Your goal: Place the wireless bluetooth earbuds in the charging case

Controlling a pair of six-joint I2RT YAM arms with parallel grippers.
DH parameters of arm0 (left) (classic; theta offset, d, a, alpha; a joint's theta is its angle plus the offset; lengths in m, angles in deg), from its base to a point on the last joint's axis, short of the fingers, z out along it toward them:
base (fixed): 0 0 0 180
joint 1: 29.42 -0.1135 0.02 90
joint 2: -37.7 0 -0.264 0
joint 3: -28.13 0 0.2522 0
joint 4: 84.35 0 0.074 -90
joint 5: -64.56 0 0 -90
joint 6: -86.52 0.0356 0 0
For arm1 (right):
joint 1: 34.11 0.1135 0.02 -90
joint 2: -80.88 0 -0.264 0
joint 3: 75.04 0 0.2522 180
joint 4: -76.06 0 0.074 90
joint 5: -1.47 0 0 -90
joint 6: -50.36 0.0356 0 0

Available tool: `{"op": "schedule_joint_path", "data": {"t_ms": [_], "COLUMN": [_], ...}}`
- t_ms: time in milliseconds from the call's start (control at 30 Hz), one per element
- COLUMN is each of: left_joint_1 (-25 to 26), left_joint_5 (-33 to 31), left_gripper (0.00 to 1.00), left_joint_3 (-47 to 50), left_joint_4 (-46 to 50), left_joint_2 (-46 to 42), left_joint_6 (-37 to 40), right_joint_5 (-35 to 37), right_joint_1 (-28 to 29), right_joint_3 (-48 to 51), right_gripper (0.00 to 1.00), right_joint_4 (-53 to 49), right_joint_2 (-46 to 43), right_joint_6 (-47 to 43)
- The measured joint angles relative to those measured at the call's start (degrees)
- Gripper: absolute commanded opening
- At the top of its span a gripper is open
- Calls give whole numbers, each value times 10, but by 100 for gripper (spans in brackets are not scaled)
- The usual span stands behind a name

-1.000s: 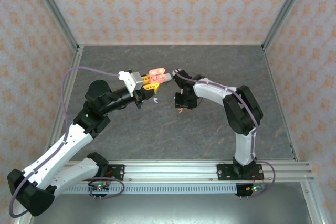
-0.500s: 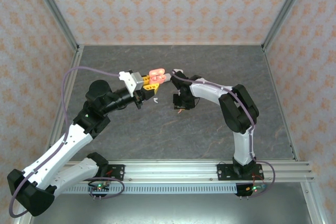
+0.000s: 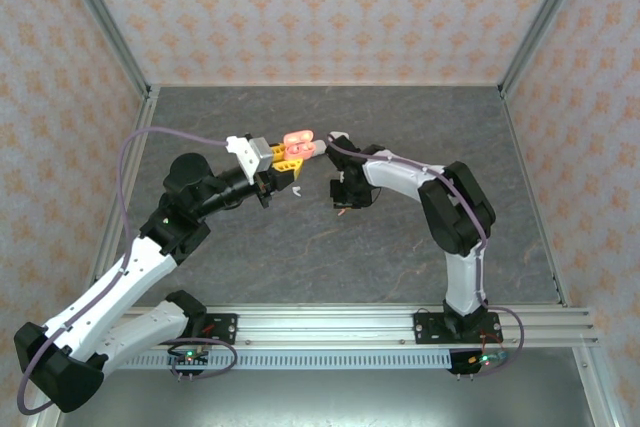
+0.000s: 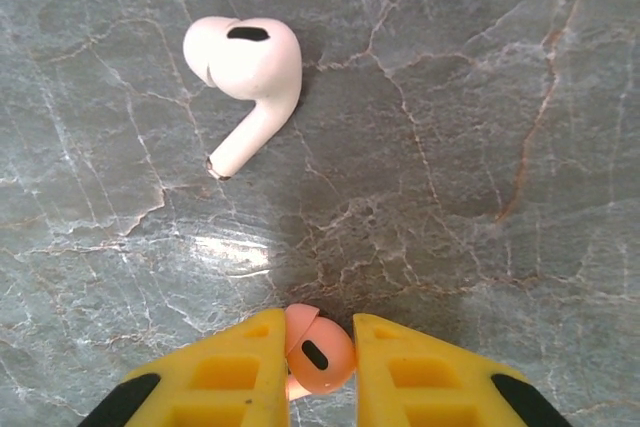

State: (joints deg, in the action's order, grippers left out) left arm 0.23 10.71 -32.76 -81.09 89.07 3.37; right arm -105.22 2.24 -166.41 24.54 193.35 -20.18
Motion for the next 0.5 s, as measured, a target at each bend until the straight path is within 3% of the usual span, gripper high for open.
{"op": "schedule_joint_path", "data": {"t_ms": [167, 500], "left_joint_1": [0, 0], "left_joint_5": [-13, -26], "left_gripper": [0, 0], "left_joint_3": [30, 45], "left_joint_4": [-16, -44], "left_joint_2": [3, 43], "left_joint_6": [-28, -75], "right_joint_5": [11, 13], "right_joint_1": [0, -1], "right_joint_3": [33, 94], "right_gripper": [19, 19], "right_joint_4": [26, 82], "right_joint_2": [-62, -297], "right_joint_6": [-43, -156]}}
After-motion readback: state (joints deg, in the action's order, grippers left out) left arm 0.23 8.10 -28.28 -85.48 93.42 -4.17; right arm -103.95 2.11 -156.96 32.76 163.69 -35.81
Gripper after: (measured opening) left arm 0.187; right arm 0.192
